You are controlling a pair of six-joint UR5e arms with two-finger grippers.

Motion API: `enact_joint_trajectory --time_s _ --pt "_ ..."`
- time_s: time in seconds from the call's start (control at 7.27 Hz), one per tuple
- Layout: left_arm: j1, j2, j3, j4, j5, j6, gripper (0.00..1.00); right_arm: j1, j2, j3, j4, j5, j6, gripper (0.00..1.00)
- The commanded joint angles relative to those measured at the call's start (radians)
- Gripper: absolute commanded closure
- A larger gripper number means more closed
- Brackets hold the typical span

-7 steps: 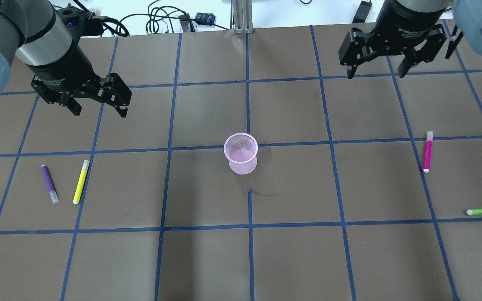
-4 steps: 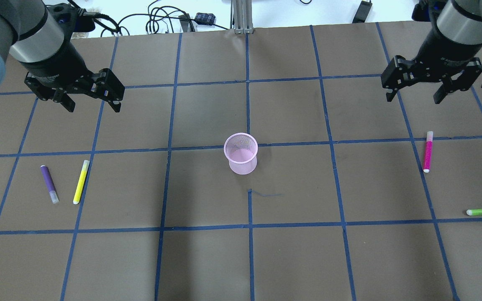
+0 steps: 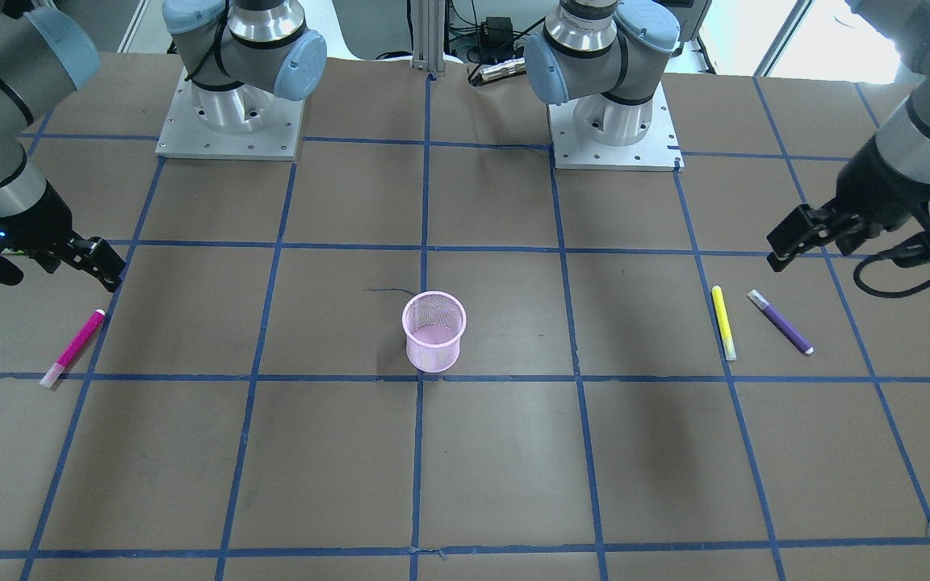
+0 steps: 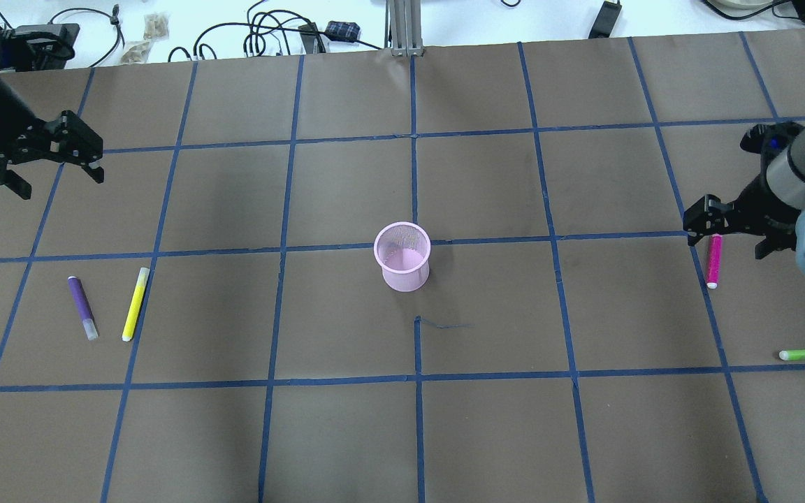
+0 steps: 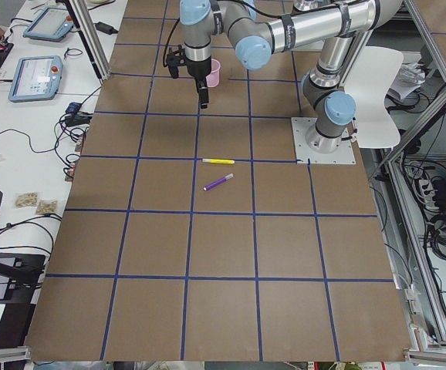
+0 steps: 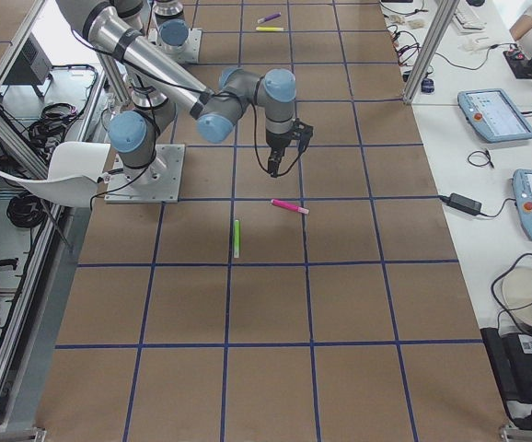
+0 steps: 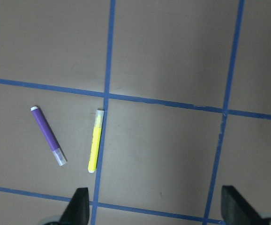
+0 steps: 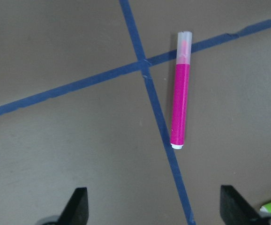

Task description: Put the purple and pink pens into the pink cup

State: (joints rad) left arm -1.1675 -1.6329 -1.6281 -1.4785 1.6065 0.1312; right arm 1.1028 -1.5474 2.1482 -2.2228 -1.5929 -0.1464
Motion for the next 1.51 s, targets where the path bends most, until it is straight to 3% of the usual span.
enact_joint_trajectory --time_s 0.0,0.28,0.55,0.69,0.96,1.24,1.38 --pt "0.119 -0.06 -0.031 0.01 0.001 0.004 0.0 -0.049 0.091 0.09 -0.127 0.001 0.016 0.02" --pt "0.212 -0.128 -0.102 0.16 0.001 0.002 0.0 -0.055 0.199 0.081 -0.28 -0.001 0.019 0.01" --pt "0.215 -0.185 -0.22 0.443 0.006 -0.007 0.0 -0.06 0.214 0.052 -0.288 -0.002 -0.004 0.12" --pt "0.219 -0.208 -0.229 0.464 0.004 -0.001 0.0 -0.06 0.214 0.053 -0.287 -0.002 -0.001 0.19" --pt "0.238 -0.251 -0.236 0.474 0.009 -0.019 0.0 -0.06 0.216 0.053 -0.287 -0.002 -0.005 0.51" --pt "0.272 -0.3 -0.239 0.487 0.006 -0.021 0.03 -0.06 0.249 0.048 -0.287 -0.021 -0.005 0.64" --pt "0.273 -0.314 -0.239 0.489 0.007 -0.019 0.1 -0.06 0.25 0.048 -0.278 -0.095 -0.007 0.89"
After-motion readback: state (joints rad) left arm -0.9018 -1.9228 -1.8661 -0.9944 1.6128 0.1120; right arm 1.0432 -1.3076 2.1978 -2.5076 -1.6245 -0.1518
